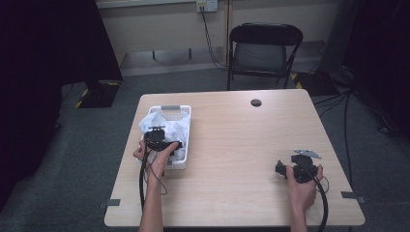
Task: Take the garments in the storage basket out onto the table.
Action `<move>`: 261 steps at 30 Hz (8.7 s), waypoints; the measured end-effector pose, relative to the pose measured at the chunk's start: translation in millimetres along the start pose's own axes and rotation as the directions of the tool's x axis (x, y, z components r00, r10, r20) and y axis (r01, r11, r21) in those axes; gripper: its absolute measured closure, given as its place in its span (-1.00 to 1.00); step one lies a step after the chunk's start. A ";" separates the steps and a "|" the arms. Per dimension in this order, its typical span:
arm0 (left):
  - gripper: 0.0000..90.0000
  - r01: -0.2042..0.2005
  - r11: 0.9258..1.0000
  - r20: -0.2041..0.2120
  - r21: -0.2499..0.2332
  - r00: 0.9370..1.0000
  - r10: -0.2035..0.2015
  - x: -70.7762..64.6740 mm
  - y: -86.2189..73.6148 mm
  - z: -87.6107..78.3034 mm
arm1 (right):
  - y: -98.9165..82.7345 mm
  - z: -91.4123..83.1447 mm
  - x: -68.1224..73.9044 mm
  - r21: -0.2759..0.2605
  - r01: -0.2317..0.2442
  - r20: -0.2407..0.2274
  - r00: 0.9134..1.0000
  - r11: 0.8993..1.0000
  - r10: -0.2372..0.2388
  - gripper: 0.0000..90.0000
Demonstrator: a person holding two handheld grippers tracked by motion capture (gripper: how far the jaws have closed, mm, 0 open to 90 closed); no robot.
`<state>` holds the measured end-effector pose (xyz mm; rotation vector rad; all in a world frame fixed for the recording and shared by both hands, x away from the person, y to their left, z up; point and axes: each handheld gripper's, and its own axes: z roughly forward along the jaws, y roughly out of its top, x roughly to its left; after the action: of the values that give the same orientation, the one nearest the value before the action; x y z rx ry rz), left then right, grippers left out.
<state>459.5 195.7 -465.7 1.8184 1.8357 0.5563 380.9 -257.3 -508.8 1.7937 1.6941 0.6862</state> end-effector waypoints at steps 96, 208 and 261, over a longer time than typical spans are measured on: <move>0.58 0.056 0.984 0.126 -0.170 0.991 -0.035 7.3 -3.2 -25.3 | 0.0 0.0 0.0 0.000 0.000 0.000 1.000 1.000 0.000 -1.00; 0.58 -0.009 0.906 0.292 -0.423 0.945 0.146 -76.0 5.6 -109.0 | -0.2 -0.1 0.3 0.000 -0.002 0.002 1.000 1.000 0.002 -1.00; 0.55 -0.061 0.913 0.370 -0.403 0.902 0.224 -155.0 1.9 -80.5 | -0.2 -0.2 0.3 0.000 -0.002 0.003 1.000 1.000 0.002 -1.00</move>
<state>410.7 45.5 -391.2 1.6560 1.2196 0.4979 380.7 -257.0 -508.9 1.7964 1.6906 0.6845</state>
